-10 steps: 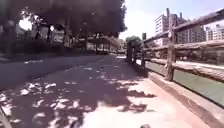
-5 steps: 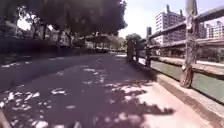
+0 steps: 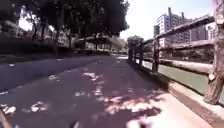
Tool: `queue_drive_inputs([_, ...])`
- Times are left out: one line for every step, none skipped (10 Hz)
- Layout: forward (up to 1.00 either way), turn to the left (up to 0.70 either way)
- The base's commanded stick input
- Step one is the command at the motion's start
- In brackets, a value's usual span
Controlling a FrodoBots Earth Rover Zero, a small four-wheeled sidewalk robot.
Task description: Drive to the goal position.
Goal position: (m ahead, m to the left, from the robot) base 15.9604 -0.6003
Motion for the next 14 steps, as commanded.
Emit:
queue_drive_inputs([1.0, 0.0])
queue_drive_inputs([1.0, 0.0])
queue_drive_inputs([1.0, -0.37])
queue_drive_inputs([1.0, -0.4])
queue_drive_inputs([1.0, -0.18])
queue_drive_inputs([1.0, 0.0])
queue_drive_inputs([1.0, 0.0])
queue_drive_inputs([1.0, 0.0])
queue_drive_inputs([1.0, 0.0])
queue_drive_inputs([1.0, 0.0])
queue_drive_inputs([1.0, 0.0])
queue_drive_inputs([1.0, 0.0])
queue_drive_inputs([1.0, 0.0])
queue_drive_inputs([1.0, 0.0])
